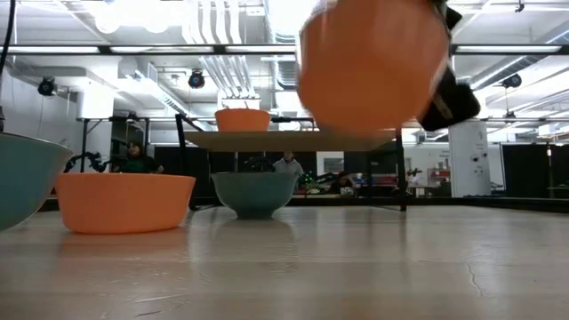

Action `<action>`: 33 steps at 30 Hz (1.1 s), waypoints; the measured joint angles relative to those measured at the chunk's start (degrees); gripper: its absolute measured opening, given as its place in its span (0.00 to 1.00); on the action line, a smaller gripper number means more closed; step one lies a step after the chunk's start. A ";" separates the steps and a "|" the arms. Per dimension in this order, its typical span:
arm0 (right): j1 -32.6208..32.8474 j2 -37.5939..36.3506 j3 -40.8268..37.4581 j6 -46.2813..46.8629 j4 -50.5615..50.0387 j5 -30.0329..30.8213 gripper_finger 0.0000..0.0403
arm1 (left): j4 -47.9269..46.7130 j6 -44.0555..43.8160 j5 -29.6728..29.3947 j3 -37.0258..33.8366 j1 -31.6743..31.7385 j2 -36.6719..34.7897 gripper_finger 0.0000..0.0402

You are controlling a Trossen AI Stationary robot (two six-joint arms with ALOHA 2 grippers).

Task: Pick & Place Mini bowls
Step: Stack the right orange bowl on top of the orange bowl on the shelf

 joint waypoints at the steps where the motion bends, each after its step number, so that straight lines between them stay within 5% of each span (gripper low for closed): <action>1: -0.07 -0.01 0.90 0.45 0.02 -2.53 0.02 | 0.65 0.73 0.96 0.00 -0.55 0.32 0.27; 12: -0.85 1.82 12.54 2.83 0.01 -22.09 0.02 | 10.50 1.89 8.63 0.00 -8.32 6.27 0.27; 33: -3.99 2.24 14.97 6.15 0.26 -29.06 0.02 | 14.33 2.46 9.94 0.00 -15.49 13.76 0.27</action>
